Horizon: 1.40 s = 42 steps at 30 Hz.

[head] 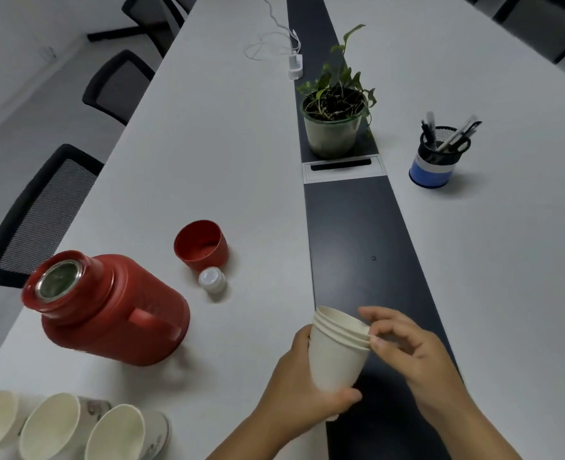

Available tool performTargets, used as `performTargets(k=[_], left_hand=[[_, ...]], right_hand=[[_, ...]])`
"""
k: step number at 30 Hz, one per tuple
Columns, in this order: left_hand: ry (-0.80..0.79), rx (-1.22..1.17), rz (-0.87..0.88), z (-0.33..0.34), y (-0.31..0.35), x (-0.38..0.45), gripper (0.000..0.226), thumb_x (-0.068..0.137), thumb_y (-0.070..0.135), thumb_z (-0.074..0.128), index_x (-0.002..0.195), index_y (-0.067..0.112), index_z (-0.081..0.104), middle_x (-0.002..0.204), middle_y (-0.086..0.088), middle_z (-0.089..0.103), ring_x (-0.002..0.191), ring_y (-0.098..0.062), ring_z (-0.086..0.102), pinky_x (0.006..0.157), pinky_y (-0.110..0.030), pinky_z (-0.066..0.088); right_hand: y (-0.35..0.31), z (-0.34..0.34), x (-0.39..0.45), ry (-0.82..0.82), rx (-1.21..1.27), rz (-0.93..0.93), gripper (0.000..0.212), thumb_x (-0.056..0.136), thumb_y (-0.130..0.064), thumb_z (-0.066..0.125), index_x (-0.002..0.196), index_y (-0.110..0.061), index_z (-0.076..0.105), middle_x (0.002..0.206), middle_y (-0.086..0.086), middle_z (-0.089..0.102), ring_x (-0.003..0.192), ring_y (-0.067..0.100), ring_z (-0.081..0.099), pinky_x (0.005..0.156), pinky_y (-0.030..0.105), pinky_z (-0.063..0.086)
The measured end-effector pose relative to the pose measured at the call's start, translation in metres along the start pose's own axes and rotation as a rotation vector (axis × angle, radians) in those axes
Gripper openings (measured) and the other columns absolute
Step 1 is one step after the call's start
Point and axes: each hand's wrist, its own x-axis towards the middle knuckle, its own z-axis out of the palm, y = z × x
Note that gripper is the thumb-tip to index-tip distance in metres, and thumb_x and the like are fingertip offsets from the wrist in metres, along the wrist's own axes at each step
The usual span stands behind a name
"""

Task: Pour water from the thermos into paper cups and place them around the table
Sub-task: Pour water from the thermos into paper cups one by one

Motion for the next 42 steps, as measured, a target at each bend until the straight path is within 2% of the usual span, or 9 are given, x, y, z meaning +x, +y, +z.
performTargets(k=[6, 11, 14, 22, 27, 30, 33, 36, 42], left_hand=[[-0.118, 0.119, -0.021, 0.004, -0.001, -0.01, 0.077, 0.061, 0.042, 0.075, 0.114, 0.049, 0.021, 0.105, 0.026, 0.046, 0.097, 0.006, 0.049, 0.08, -0.015, 0.045], [0.176, -0.033, -0.072, 0.006, -0.018, 0.005, 0.073, 0.048, 0.039, 0.068, 0.11, 0.038, 0.029, 0.109, 0.012, 0.05, 0.098, -0.005, 0.052, 0.076, -0.017, 0.046], [0.386, -0.204, -0.089, 0.004, -0.03, 0.038, 0.078, 0.042, 0.033, 0.072, 0.111, 0.031, 0.036, 0.117, -0.004, 0.047, 0.106, -0.021, 0.049, 0.087, -0.033, 0.047], [0.61, -0.329, -0.015, 0.016, -0.029, 0.097, 0.067, 0.062, 0.005, 0.077, 0.119, 0.014, 0.043, 0.107, 0.003, 0.053, 0.099, -0.018, 0.053, 0.081, -0.025, 0.038], [0.609, -0.313, -0.053, 0.019, -0.039, 0.096, 0.054, 0.064, 0.006, 0.076, 0.106, 0.019, 0.044, 0.09, 0.013, 0.054, 0.079, -0.006, 0.054, 0.066, -0.017, 0.038], [0.555, -0.281, -0.011, 0.018, -0.046, 0.095, 0.054, 0.055, 0.009, 0.076, 0.102, 0.01, 0.049, 0.098, -0.002, 0.06, 0.093, -0.021, 0.06, 0.072, -0.017, 0.043], [0.512, -0.21, -0.026, 0.017, -0.049, 0.075, 0.072, 0.065, 0.005, 0.075, 0.126, 0.015, 0.038, 0.125, 0.001, 0.046, 0.12, -0.016, 0.043, 0.094, -0.02, 0.038], [0.47, -0.076, -0.027, 0.019, -0.064, 0.04, 0.07, 0.08, 0.015, 0.067, 0.138, 0.013, 0.028, 0.143, 0.0, 0.032, 0.133, -0.017, 0.032, 0.106, -0.024, 0.026], [0.487, 0.01, 0.022, 0.027, -0.128, -0.058, 0.03, 0.082, 0.04, 0.051, 0.111, 0.03, 0.047, 0.118, 0.027, 0.039, 0.121, 0.003, 0.038, 0.101, -0.018, 0.029]], right_hand=[[-0.009, -0.02, 0.001, 0.22, 0.085, -0.078, 0.055, 0.039, -0.077, 0.065, 0.072, -0.033, 0.068, 0.084, -0.017, 0.068, 0.075, -0.002, 0.061, 0.063, 0.01, 0.05], [-0.013, -0.053, 0.011, 0.38, -0.144, -0.122, 0.015, 0.059, -0.038, 0.062, 0.05, -0.028, 0.054, 0.104, -0.024, 0.055, 0.089, -0.018, 0.05, 0.063, 0.002, 0.041], [0.001, -0.059, 0.008, 0.458, -0.238, -0.156, 0.024, 0.047, -0.045, 0.064, 0.054, -0.027, 0.049, 0.113, -0.034, 0.046, 0.106, -0.017, 0.042, 0.073, 0.009, 0.04], [0.058, -0.04, -0.002, 0.413, -0.437, -0.42, 0.039, 0.063, -0.06, 0.064, 0.064, -0.028, 0.04, 0.128, -0.037, 0.032, 0.117, -0.013, 0.04, 0.09, 0.004, 0.035], [0.081, -0.033, -0.014, 0.356, -0.517, -0.323, 0.058, 0.05, -0.045, 0.069, 0.1, -0.033, 0.045, 0.129, -0.042, 0.028, 0.116, -0.011, 0.037, 0.093, 0.0, 0.029], [0.075, -0.029, -0.022, 0.364, -0.386, -0.175, 0.098, 0.043, -0.031, 0.084, 0.112, -0.066, 0.023, 0.116, -0.048, 0.038, 0.107, -0.019, 0.039, 0.092, 0.004, 0.031], [0.073, -0.025, -0.031, 0.342, -0.398, -0.078, 0.124, 0.044, 0.002, 0.086, 0.121, -0.063, 0.013, 0.108, -0.028, 0.047, 0.104, -0.002, 0.043, 0.089, 0.014, 0.03], [0.063, -0.022, -0.035, 0.35, -0.401, -0.003, 0.104, 0.047, 0.007, 0.083, 0.132, -0.022, 0.03, 0.103, -0.027, 0.043, 0.107, 0.009, 0.042, 0.088, 0.015, 0.027], [0.048, 0.008, -0.055, 0.177, -0.347, 0.03, 0.078, 0.051, 0.006, 0.082, 0.095, -0.043, 0.039, 0.097, -0.026, 0.046, 0.088, 0.0, 0.049, 0.079, 0.018, 0.034]])
